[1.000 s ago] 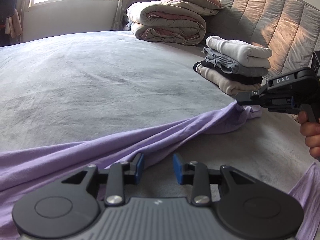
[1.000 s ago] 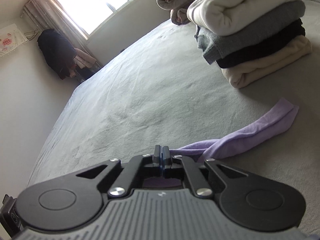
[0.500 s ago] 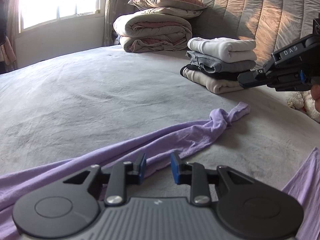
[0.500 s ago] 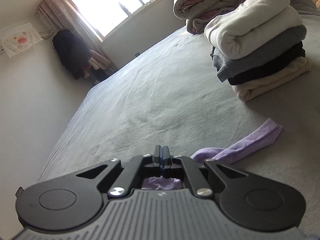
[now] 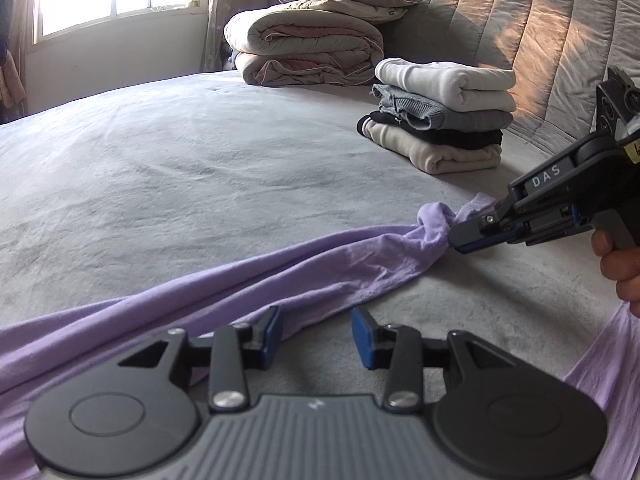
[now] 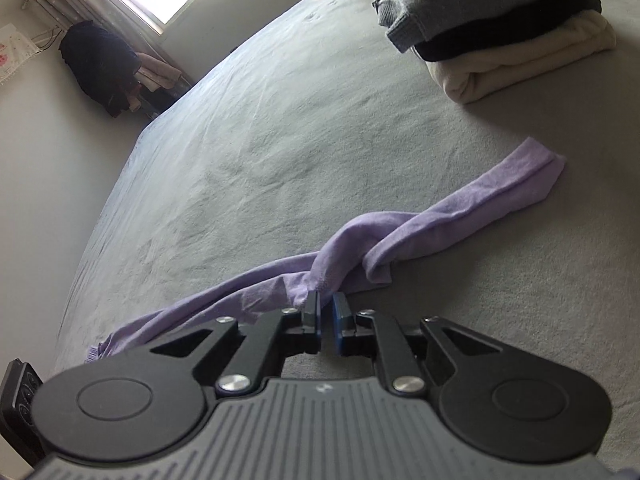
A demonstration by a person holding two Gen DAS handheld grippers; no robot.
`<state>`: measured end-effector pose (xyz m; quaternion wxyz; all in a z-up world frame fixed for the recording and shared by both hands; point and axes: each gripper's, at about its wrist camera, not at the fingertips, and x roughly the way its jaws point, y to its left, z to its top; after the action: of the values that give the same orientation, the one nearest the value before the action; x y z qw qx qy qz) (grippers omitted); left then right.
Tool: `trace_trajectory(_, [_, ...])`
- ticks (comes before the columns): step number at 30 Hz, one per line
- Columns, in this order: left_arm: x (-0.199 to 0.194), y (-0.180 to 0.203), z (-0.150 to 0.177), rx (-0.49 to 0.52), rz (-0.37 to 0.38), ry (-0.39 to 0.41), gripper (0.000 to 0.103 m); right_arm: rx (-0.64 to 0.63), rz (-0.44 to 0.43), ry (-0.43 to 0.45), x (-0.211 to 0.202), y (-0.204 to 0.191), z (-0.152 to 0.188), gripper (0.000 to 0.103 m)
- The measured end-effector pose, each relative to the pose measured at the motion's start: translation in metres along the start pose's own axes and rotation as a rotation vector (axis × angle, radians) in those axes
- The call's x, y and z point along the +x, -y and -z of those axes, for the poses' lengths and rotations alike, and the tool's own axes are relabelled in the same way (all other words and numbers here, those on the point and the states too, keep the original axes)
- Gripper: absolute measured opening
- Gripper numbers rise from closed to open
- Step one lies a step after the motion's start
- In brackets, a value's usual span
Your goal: Fold clothes
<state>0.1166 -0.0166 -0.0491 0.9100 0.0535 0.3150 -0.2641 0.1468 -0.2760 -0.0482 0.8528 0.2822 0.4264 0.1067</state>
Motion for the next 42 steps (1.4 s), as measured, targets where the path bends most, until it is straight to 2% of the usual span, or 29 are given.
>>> trace_trajectory(2, [0.0,-0.001,-0.001,-0.005,0.007,0.005,0.042,0.01,0.003,-0.001,0.003,0.001,0.0,0.023])
trace_trajectory(3, [0.0,-0.002,-0.001,-0.008,0.011,0.008,0.042,0.014,0.002,0.003,0.003,0.001,0.0,0.035])
trace_trajectory(7, [0.004,-0.003,-0.002,-0.015,0.023,0.01,0.042,-0.003,-0.021,0.03,0.002,-0.007,0.0,0.037])
trace_trajectory(8, [0.006,-0.002,-0.002,-0.015,0.023,0.008,0.042,-0.006,-0.027,0.036,0.004,-0.008,0.0,0.036])
trace_trajectory(10, [0.008,0.001,-0.002,-0.008,0.021,0.008,0.042,-0.008,-0.04,0.044,0.008,-0.008,-0.001,0.004])
trace_trajectory(17, [0.004,0.016,-0.007,0.03,0.031,0.041,0.044,-0.004,-0.108,0.1,-0.025,-0.014,-0.006,0.005])
trace_trajectory(20, [-0.002,0.028,-0.01,0.064,0.044,0.065,0.044,0.016,-0.142,0.097,-0.038,-0.013,-0.006,0.005])
trace_trajectory(26, [-0.016,0.049,-0.015,0.105,0.069,0.111,0.044,0.007,-0.176,0.042,-0.048,-0.024,0.008,0.005])
trace_trajectory(33, [-0.011,0.068,-0.008,0.138,0.138,0.098,0.044,0.062,-0.192,-0.03,-0.04,-0.021,0.028,0.005])
trace_trajectory(35, [-0.009,0.072,-0.006,0.145,0.15,0.095,0.037,0.091,-0.198,-0.037,-0.039,-0.017,0.028,0.005])
trace_trajectory(36, [-0.008,0.073,-0.006,0.146,0.158,0.089,0.026,0.107,-0.201,-0.039,-0.039,-0.015,0.028,0.006])
trace_trajectory(37, [-0.006,0.074,-0.005,0.141,0.163,0.079,0.019,0.123,-0.204,-0.041,-0.038,-0.013,0.027,0.007])
trace_trajectory(38, [-0.005,0.074,-0.004,0.136,0.168,0.069,0.007,0.139,-0.208,-0.043,-0.037,-0.011,0.027,0.009])
trace_trajectory(39, [-0.005,0.073,-0.004,0.133,0.166,0.07,0.003,0.155,-0.211,-0.045,-0.037,-0.009,0.027,0.013])
trace_trajectory(42, [-0.007,0.072,-0.003,0.124,0.166,0.083,0.002,0.2,-0.218,-0.051,-0.035,-0.003,0.025,0.014])
